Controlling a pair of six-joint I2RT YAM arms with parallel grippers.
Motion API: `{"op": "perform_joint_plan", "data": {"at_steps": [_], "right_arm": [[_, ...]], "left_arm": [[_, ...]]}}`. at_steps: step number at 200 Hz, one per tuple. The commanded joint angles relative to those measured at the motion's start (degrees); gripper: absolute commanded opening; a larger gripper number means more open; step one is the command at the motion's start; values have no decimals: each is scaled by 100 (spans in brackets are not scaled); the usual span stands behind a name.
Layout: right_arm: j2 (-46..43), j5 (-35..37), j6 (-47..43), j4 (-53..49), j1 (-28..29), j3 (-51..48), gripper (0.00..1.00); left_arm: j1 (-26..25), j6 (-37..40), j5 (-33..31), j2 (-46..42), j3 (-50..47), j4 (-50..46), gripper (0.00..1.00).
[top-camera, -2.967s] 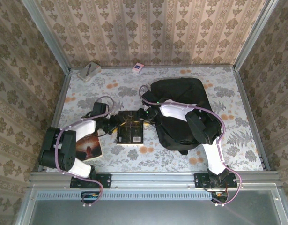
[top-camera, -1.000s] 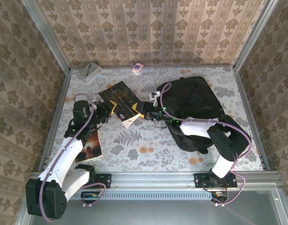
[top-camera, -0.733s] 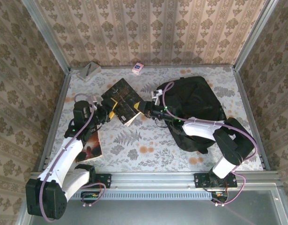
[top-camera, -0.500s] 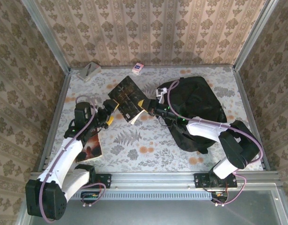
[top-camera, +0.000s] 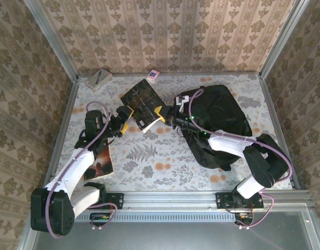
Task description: Pack books, pencil case, and school supplies into a backpack
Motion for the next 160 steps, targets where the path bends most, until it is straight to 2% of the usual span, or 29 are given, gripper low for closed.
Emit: {"op": "perform_joint_plan", "data": {"at_steps": [1,31,72,95,140,160], "right_arm": [[22,-69,591,1208,13,-14,0],[138,-93,1015,1680,64,-40,0],[-71,-110,798,1383,101,-210,0],[-124,-95,719,1317,92,-282,0],[-192,-66,500,1020,32,-341,0],[-230,-69,420,889,31,-300,0]], "left_arm": [[-53,-56,0,96,17,585,98],[-65,-267,-7,380,8,1156,87],[-87,-350,60,567,266,1497,54],[-113,-330,-10,499,294,1472,41],[-140,-285,-110,288,239,1368,27],[-166,-210,-133,232,249,1307,27]]}}
